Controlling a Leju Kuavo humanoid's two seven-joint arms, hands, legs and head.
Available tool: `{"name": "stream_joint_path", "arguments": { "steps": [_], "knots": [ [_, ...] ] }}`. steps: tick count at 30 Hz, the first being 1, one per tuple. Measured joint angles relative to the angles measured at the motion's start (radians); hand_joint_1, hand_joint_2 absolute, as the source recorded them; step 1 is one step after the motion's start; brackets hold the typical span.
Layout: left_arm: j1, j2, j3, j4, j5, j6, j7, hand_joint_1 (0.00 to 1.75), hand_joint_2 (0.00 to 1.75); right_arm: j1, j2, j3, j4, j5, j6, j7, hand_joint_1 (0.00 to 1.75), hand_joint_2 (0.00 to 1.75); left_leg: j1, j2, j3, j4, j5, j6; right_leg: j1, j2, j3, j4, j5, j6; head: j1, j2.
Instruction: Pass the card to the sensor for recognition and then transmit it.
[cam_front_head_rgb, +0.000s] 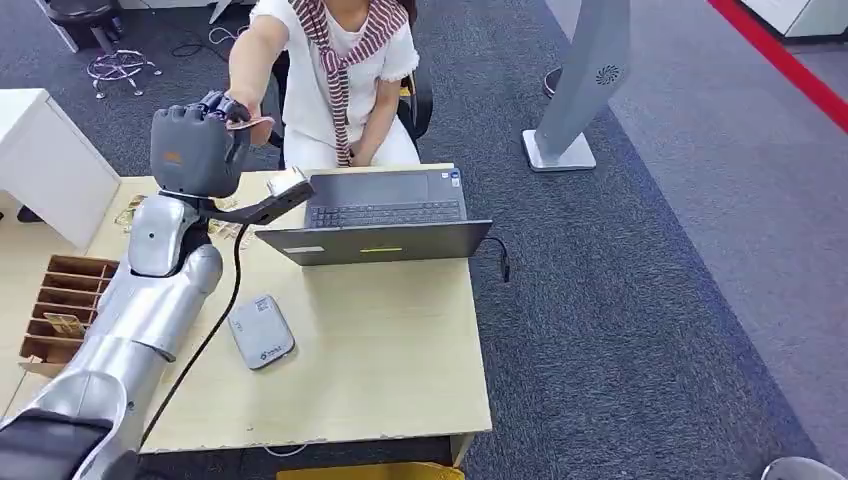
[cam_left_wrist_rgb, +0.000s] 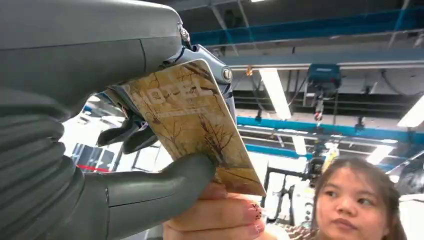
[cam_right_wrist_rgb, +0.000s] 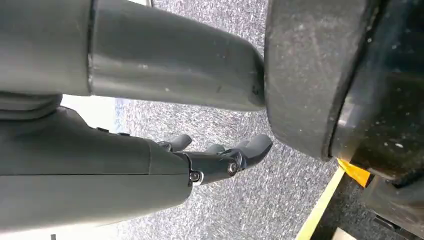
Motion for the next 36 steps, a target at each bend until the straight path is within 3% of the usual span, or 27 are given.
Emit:
{"name": "stream_joint_path", "arguments": {
  "steps": [4, 5, 17, 21, 26, 36],
  "knots": [
    [-0.009, -0.002, 0.0, 0.026, 0.0, -0.001, 0.002, 1.75, 1.75, -0.001, 0.0, 0.001, 0.0, 0.0, 0.001, 0.0, 0.0, 0.0, 0.0, 0.0, 0.0, 0.0, 0.0, 0.0, 0.0, 0.0, 0.0, 0.0, 0.0, 0.0, 0.0, 0.0],
    [-0.009, -0.002, 0.0, 0.029, 0.0, -0.001, 0.002, 0.0, 1.75, -0.001, 0.0, 0.001, 0.0, 0.0, 0.001, 0.0, 0.0, 0.0, 0.0, 0.0, 0.0, 0.0, 0.0, 0.0, 0.0, 0.0, 0.0, 0.0, 0.0, 0.0, 0.0, 0.0],
    [-0.02, -0.008, 0.0, 0.063, -0.015, -0.001, 0.023, 0.0, 1.75, -0.002, 0.0, 0.004, 0.0, 0.0, 0.001, 0.0, 0.0, 0.0, 0.0, 0.0, -0.001, 0.0, 0.0, 0.001, 0.0, 0.0, 0.0, -0.001, 0.0, 0.001, 0.0, 0.0],
    [-0.015, -0.007, 0.003, 0.063, 0.012, 0.039, -0.02, 0.0, 1.75, -0.002, 0.002, 0.005, 0.0, 0.004, 0.001, 0.0, 0.0, 0.0, 0.0, 0.0, -0.001, 0.0, 0.0, 0.001, 0.0, 0.0, 0.0, -0.001, 0.0, 0.001, 0.0, 0.0],
    [0.061, -0.006, 0.061, -0.027, -0.003, 0.051, -0.093, 0.0, 1.75, 0.001, 0.004, 0.006, 0.0, 0.014, -0.003, 0.018, 0.0, 0.0, 0.0, 0.001, 0.0, 0.0, 0.0, 0.0, 0.0, 0.001, 0.0, 0.0, 0.0, 0.0, 0.0, 0.0],
    [0.112, -0.002, 0.111, -0.098, -0.008, 0.052, -0.116, 0.0, 1.75, 0.001, 0.005, 0.006, 0.0, 0.014, -0.005, 0.021, 0.0, 0.0, 0.0, 0.0, 0.0, 0.0, 0.0, 0.0, 0.0, 0.0, 0.0, -0.001, 0.0, 0.0, 0.0, 0.0]
  ]
}}
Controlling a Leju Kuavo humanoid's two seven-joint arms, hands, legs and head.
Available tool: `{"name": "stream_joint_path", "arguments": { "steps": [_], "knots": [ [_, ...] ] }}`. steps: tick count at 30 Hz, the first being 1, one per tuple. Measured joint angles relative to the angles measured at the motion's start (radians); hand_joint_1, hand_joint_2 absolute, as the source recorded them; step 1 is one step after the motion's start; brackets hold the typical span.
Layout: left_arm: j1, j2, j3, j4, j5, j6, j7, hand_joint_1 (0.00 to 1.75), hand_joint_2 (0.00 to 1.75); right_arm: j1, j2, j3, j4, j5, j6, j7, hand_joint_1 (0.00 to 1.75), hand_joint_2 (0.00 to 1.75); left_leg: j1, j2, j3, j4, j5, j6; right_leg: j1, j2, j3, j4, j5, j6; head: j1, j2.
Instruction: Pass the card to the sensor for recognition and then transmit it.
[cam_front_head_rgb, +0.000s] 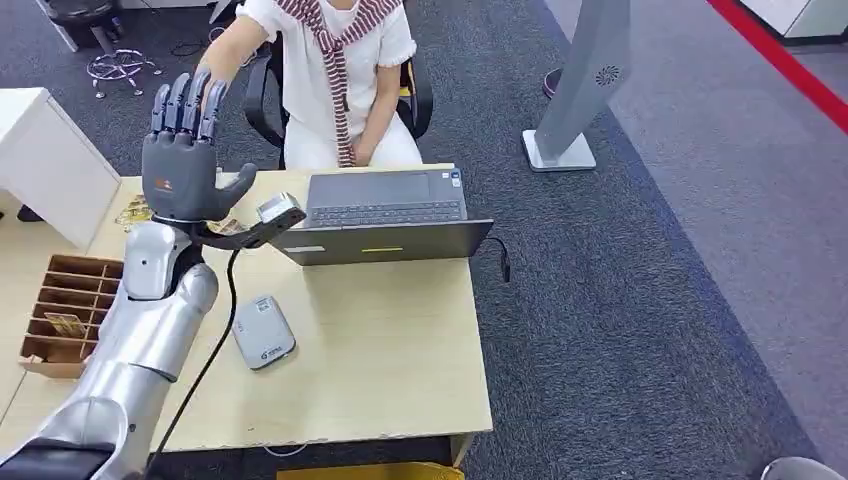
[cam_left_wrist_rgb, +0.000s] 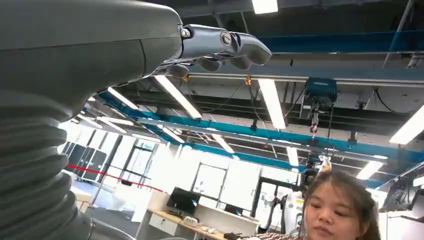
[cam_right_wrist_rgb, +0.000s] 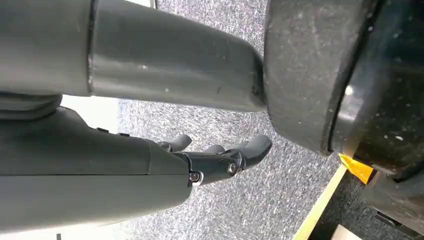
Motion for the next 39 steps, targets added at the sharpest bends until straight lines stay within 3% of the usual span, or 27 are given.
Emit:
{"name": "stream_joint_path", "arguments": {
  "steps": [4, 6, 9, 10, 12, 17, 22, 29, 32, 37, 39],
  "knots": [
    [0.056, -0.001, 0.037, -0.082, 0.048, 0.0, -0.101, 0.0, 1.75, 0.004, 0.0, 0.0, 0.0, -0.004, -0.013, 0.012, 0.0, 0.0, 0.0, 0.001, 0.0, 0.0, 0.0, 0.0, 0.0, 0.001, 0.0, 0.0, 0.0, 0.0, 0.0, 0.0],
    [0.11, -0.005, 0.076, -0.163, 0.098, 0.002, -0.199, 0.0, 1.75, 0.009, 0.0, 0.0, 0.0, -0.014, -0.021, 0.018, 0.0, 0.0, 0.0, 0.002, 0.0, 0.0, -0.001, 0.0, 0.0, 0.001, 0.0, 0.0, 0.0, 0.0, 0.0, 0.0],
    [0.227, -0.027, 0.184, -0.316, 0.215, 0.003, -0.4, 0.0, 1.75, 0.016, 0.0, -0.002, 0.0, -0.02, -0.038, 0.03, 0.0, 0.0, 0.001, 0.004, 0.001, 0.0, -0.002, -0.001, 0.0, 0.004, -0.001, 0.0, -0.001, 0.0, 0.0, 0.0],
    [0.27, -0.029, 0.216, -0.366, 0.254, 0.004, -0.43, 0.0, 1.75, 0.017, 0.0, -0.003, 0.0, -0.02, -0.042, 0.035, 0.0, 0.0, 0.001, 0.006, 0.001, 0.0, -0.003, -0.001, 0.0, 0.006, -0.001, 0.0, -0.002, 0.0, 0.001, 0.0],
    [0.362, -0.031, 0.273, -0.494, 0.342, 0.005, -0.443, 0.0, 1.75, 0.022, 0.0, -0.003, 0.0, -0.023, -0.053, 0.039, 0.0, 0.0, 0.001, 0.009, 0.002, 0.0, -0.004, -0.002, 0.0, 0.009, -0.001, 0.0, -0.002, -0.001, 0.0, 0.0],
    [0.529, -0.018, 0.367, -0.738, 0.435, 0.005, -0.449, 0.0, 1.75, 0.027, 0.0, -0.006, 0.002, -0.032, -0.07, 0.034, 0.0, 0.0, 0.002, 0.009, 0.002, -0.001, -0.004, -0.002, 0.001, 0.009, -0.001, 0.0, -0.003, -0.002, 0.0, 0.0],
    [0.622, -0.01, 0.41, -0.866, 0.449, 0.005, -0.451, 0.0, 1.75, 0.028, 0.0, -0.007, 0.002, -0.035, -0.074, 0.029, 0.0, 0.0, 0.002, 0.008, 0.001, -0.001, -0.004, -0.002, 0.002, 0.008, -0.001, 0.0, -0.003, -0.002, 0.0, 0.0],
    [0.726, -0.003, 0.459, -0.954, 0.465, 0.004, -0.45, 0.0, 1.75, 0.034, -0.002, -0.01, 0.002, -0.048, -0.087, 0.025, 0.0, 0.0, 0.002, 0.009, 0.002, -0.001, -0.006, -0.002, 0.001, 0.008, 0.0, 0.0, -0.003, -0.002, 0.0, 0.0],
    [0.79, 0.023, 0.483, -0.955, 0.472, 0.004, -0.451, 0.0, 1.75, 0.041, -0.003, -0.016, 0.002, -0.066, -0.092, 0.026, 0.0, 0.0, 0.002, 0.009, 0.002, -0.001, -0.006, -0.002, 0.002, 0.009, -0.001, 0.0, -0.004, -0.003, 0.0, 0.0],
    [0.874, 0.042, 0.512, -0.949, 0.399, 0.004, -0.451, 0.0, 1.75, 0.05, -0.005, -0.02, 0.002, -0.092, -0.097, 0.034, 0.0, 0.0, 0.002, 0.009, 0.002, -0.001, -0.007, -0.003, 0.003, 0.008, 0.0, -0.001, -0.005, -0.002, 0.001, 0.0],
    [0.897, 0.07, 0.516, -0.892, 0.321, 0.003, -0.451, 0.0, 1.75, 0.051, -0.006, -0.021, 0.002, -0.099, -0.096, 0.042, 0.0, 0.0, 0.002, 0.009, 0.003, -0.001, -0.008, -0.003, 0.003, 0.009, 0.0, -0.001, -0.005, -0.003, 0.001, 0.0]
  ]
}}
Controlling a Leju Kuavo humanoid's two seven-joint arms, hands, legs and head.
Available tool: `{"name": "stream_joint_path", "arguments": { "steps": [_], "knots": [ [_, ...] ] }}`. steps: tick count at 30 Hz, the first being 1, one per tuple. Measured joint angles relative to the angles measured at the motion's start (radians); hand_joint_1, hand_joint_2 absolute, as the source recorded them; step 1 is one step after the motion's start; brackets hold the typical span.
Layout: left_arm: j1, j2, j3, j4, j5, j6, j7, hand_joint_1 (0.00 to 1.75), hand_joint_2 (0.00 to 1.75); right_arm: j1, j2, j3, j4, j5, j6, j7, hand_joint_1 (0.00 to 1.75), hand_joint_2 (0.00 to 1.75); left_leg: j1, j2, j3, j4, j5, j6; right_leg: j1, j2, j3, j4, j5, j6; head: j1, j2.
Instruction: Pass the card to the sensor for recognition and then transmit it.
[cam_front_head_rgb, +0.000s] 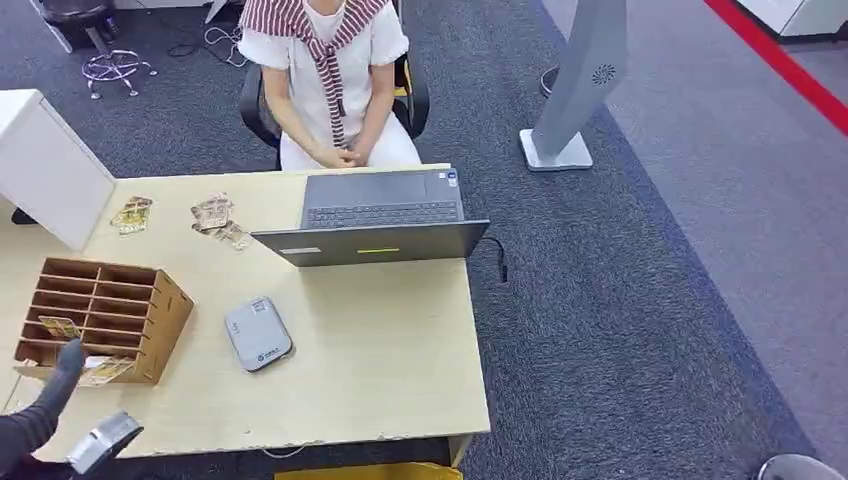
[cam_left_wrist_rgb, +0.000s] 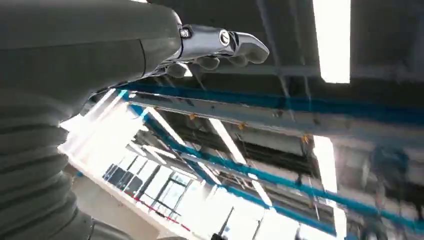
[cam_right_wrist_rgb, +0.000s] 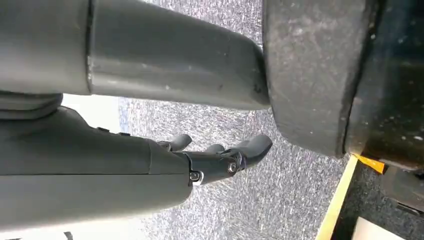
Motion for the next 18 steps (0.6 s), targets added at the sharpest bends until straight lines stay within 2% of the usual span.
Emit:
{"name": "stream_joint_path", "arguments": {
  "steps": [2, 4, 5, 9, 16, 17, 18],
  "knots": [
    [0.018, 0.062, 0.001, 0.131, -0.063, 0.0, 0.0, 0.0, 1.75, 0.003, -0.001, 0.0, 0.0, -0.005, 0.0, 0.006, 0.0, 0.0, 0.0, 0.001, 0.001, 0.0, 0.0, -0.001, 0.0, 0.0, 0.0, 0.0, -0.001, -0.002, 0.0, 0.0],
    [0.028, 0.107, 0.002, 0.231, -0.081, 0.0, 0.0, 0.0, 1.75, 0.004, -0.003, 0.0, 0.0, -0.005, -0.005, 0.0, 0.0, 0.0, 0.001, 0.003, 0.001, 0.0, 0.0, -0.001, 0.001, 0.001, -0.001, 0.0, 0.0, -0.003, -0.001, 0.0],
    [0.031, 0.137, 0.002, 0.272, -0.083, 0.0, 0.0, 0.0, 1.75, 0.005, -0.004, 0.0, 0.0, -0.005, -0.012, -0.007, 0.0, 1.75, 0.001, 0.003, 0.001, 0.0, 0.0, -0.001, 0.002, 0.002, -0.001, 0.0, 0.0, -0.003, -0.001, 0.0],
    [0.029, 0.189, 0.002, 0.379, -0.091, 0.0, 0.0, 0.0, 1.75, 0.006, -0.007, 0.0, 0.0, -0.005, -0.017, -0.021, 0.0, 1.75, 0.001, 0.003, 0.001, 0.0, 0.0, -0.002, 0.002, 0.002, -0.001, 0.0, 0.0, -0.003, -0.001, 0.0],
    [-0.001, 0.205, -0.001, 0.48, -0.143, 0.0, 0.0, 0.0, 1.75, 0.006, -0.01, 0.0, 0.0, -0.007, -0.017, -0.024, 0.0, 1.75, 0.001, 0.002, 0.001, 0.0, 0.0, -0.001, 0.001, 0.002, -0.001, 0.0, 0.0, -0.003, -0.001, 0.0],
    [-0.006, 0.204, -0.004, 0.486, -0.149, 0.0, 0.0, 0.0, 1.75, 0.007, -0.01, 0.0, 0.0, -0.007, -0.017, -0.024, 0.0, 0.0, 0.001, 0.002, 0.001, 0.0, 0.0, -0.001, 0.001, 0.002, -0.001, 0.0, 0.0, -0.003, 0.0, 0.0],
    [-0.011, 0.203, -0.007, 0.494, -0.152, 0.0, 0.0, 0.0, 1.75, 0.007, -0.01, 0.0, 0.0, -0.007, -0.017, -0.025, 0.0, 0.0, 0.001, 0.002, 0.001, 0.0, 0.0, -0.001, 0.001, 0.002, -0.001, 0.0, 0.0, -0.003, -0.001, 0.0]
  ]
}}
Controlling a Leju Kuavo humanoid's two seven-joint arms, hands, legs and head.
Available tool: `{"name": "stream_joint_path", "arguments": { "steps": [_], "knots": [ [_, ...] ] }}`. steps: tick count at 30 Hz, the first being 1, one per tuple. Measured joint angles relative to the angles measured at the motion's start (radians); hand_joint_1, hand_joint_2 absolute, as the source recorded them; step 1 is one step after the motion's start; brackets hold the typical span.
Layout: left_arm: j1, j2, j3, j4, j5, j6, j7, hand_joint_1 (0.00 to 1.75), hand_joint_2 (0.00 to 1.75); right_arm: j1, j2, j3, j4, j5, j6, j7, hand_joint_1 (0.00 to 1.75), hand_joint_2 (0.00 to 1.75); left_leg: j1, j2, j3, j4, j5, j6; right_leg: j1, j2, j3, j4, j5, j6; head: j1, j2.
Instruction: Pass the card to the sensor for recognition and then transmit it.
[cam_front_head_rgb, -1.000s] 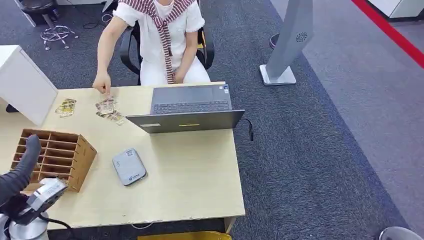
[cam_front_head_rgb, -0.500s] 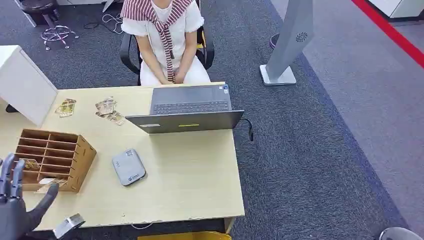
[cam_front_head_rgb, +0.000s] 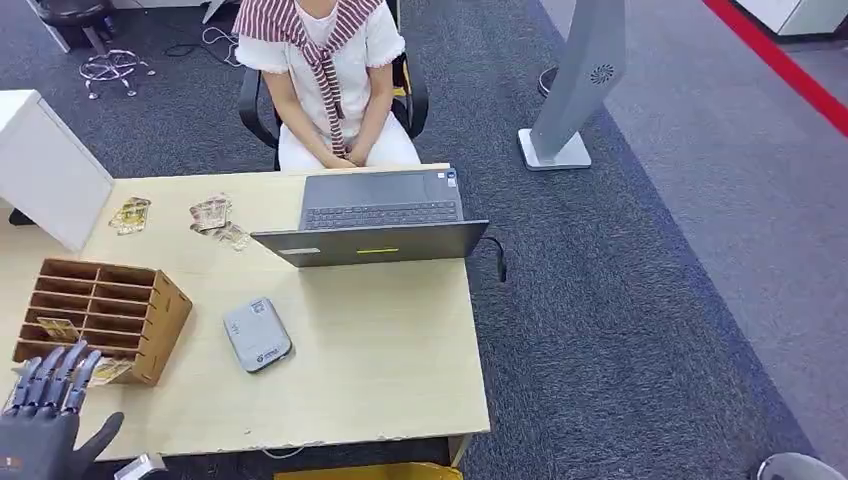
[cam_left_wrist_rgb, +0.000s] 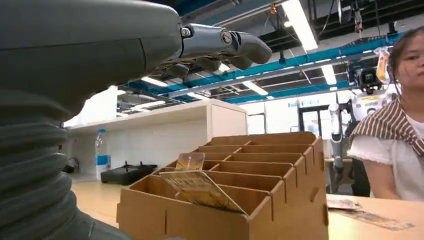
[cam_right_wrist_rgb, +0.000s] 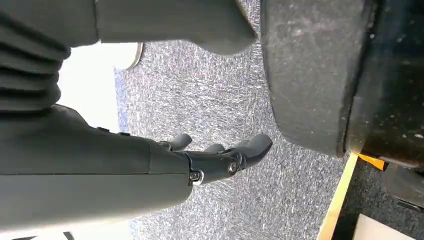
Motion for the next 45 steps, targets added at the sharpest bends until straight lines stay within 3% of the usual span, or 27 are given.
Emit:
{"name": "stream_joint_path", "arguments": {
  "steps": [4, 9, 27, 39, 45],
  "knots": [
    [-0.02, -0.013, -0.005, 0.016, -0.026, 0.0, 0.002, 0.0, 1.75, 0.0, 0.0, 0.0, 0.0, 0.0, 0.003, 0.0, 0.0, 0.0, -0.001, 0.0, 0.0, 0.0, 0.0, 0.0, 0.0, 0.0, 0.0, -0.001, 0.0, 0.0, 0.0, 0.0],
    [-0.068, -0.04, -0.035, 0.039, -0.061, 0.0, 0.055, 0.0, 1.75, 0.0, 0.0, 0.0, 0.0, 0.0, 0.005, 0.0, 0.0, 0.0, -0.001, -0.001, 0.0, 0.0, 0.0, 0.0, 0.0, -0.002, 0.0, -0.001, 0.0, 0.0, 0.0, 0.0],
    [-0.155, -0.1, -0.098, 0.089, -0.063, 0.0, 0.123, 0.0, 1.75, -0.002, 0.0, 0.004, 0.0, 0.002, 0.012, 0.004, 0.0, 0.0, -0.001, 0.0, 0.0, 0.0, 0.0, 0.0, 0.001, -0.001, 0.0, -0.001, 0.0, 0.0, 0.0, 0.0],
    [-0.16, -0.086, -0.097, 0.116, -0.056, 0.001, 0.152, 0.0, 1.75, -0.002, -0.001, 0.008, 0.0, 0.002, 0.011, 0.0, 0.0, 0.0, -0.001, 0.0, 0.0, 0.0, 0.0, 0.0, 0.001, -0.001, 0.0, 0.0, 0.0, 0.0, 0.0, 0.0],
    [-0.173, -0.069, -0.059, 0.137, -0.059, 0.001, 0.12, 0.0, 1.75, -0.003, -0.002, 0.013, 0.0, 0.003, 0.01, -0.002, 0.0, 0.0, 0.0, 0.0, 0.0, 0.0, 0.0, 0.0, 0.0, -0.001, 0.0, 0.0, 0.0, 0.0, 0.0, 0.0]
  ]
}}
